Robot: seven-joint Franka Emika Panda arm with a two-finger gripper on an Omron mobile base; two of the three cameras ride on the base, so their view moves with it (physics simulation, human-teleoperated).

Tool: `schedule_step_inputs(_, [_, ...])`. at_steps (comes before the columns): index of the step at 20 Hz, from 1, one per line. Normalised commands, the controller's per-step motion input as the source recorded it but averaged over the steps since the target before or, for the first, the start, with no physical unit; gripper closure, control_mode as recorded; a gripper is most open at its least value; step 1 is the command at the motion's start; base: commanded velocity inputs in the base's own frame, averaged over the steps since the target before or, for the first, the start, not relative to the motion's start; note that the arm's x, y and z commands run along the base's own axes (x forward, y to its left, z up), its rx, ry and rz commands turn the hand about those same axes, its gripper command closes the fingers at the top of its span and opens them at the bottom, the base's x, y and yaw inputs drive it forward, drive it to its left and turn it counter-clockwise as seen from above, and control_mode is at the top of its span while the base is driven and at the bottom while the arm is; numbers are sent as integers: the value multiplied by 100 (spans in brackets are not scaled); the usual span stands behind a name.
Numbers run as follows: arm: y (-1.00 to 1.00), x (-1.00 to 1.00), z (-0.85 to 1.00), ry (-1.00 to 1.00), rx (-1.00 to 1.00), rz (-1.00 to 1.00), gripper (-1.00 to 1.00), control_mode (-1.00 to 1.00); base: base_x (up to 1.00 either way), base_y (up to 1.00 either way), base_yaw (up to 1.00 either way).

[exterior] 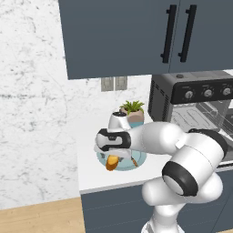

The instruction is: Pick up the kebab skewer and baguette bread, and place them inside the toaster oven. Close the toaster oven door and start by setting the timer.

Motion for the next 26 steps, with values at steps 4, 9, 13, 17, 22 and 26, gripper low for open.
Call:
schedule_step_inputs(4, [-7, 0, 0, 0, 1, 0, -100, -100, 0, 0, 0])
schedule_step_inputs(9, [-9, 0, 0, 0, 1, 0, -100, -100, 0, 0, 0])
schedule_step_inputs(13, [0, 0, -5, 0, 0, 0, -100, -100, 0, 0, 0])
schedule_step_inputs(17, [0, 0, -8, 0, 0, 0, -100, -100, 0, 0, 0])
schedule_step_inputs(22, [0, 0, -5, 0, 0, 0, -100, -100, 0, 0, 0])
schedule_step_inputs(26, [0, 0, -10, 0, 0, 0, -100, -100, 0, 0, 0])
